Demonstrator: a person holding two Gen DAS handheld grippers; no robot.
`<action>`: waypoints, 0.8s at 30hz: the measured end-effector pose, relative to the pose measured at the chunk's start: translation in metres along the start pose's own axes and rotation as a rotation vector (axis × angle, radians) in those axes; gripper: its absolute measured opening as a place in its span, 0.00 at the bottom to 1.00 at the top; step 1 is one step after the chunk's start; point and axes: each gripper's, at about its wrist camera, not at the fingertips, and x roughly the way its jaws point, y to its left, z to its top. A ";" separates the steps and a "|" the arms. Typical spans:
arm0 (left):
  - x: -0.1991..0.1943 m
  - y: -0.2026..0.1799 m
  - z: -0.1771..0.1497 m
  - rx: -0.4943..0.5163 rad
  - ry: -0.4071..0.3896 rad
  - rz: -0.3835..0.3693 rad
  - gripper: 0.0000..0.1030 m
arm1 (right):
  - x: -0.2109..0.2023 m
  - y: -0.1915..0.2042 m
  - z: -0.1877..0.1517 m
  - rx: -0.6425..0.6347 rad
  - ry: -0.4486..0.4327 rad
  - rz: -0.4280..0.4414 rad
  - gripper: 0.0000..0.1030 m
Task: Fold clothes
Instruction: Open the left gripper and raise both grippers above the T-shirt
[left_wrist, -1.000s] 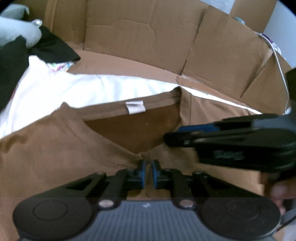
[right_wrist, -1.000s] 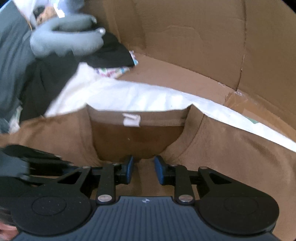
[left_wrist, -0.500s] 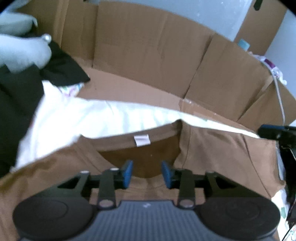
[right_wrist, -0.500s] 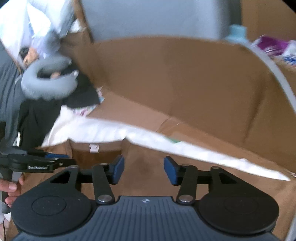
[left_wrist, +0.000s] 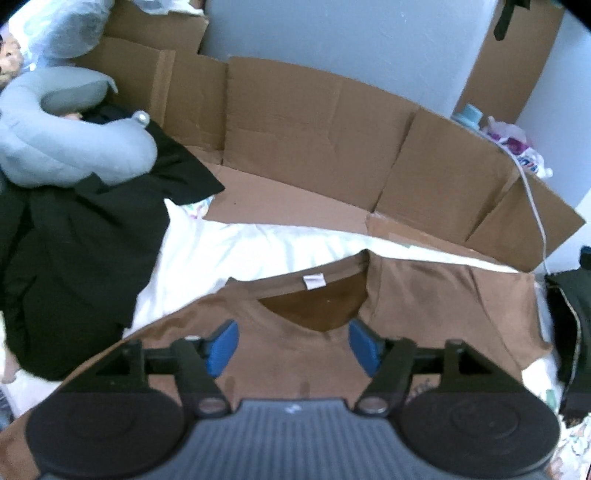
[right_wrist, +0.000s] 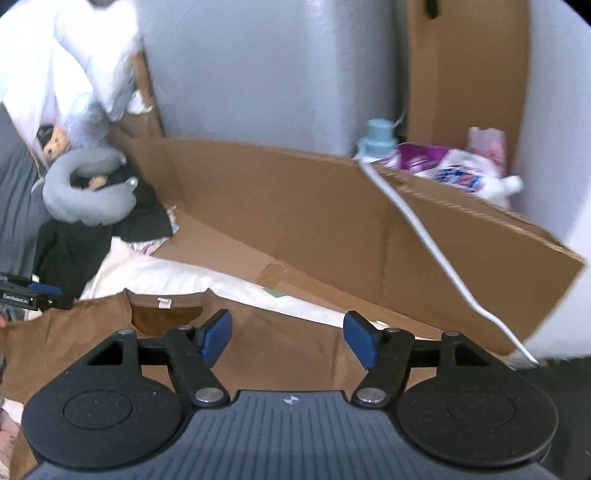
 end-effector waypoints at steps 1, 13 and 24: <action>-0.008 -0.001 0.001 0.000 0.004 0.003 0.76 | -0.011 -0.003 0.000 0.006 -0.001 -0.001 0.73; -0.110 -0.031 0.010 -0.076 0.113 -0.080 0.94 | -0.141 -0.008 -0.002 0.113 -0.018 -0.023 0.98; -0.232 -0.050 -0.005 -0.063 0.133 -0.081 0.99 | -0.251 0.045 -0.001 0.157 -0.040 -0.108 1.00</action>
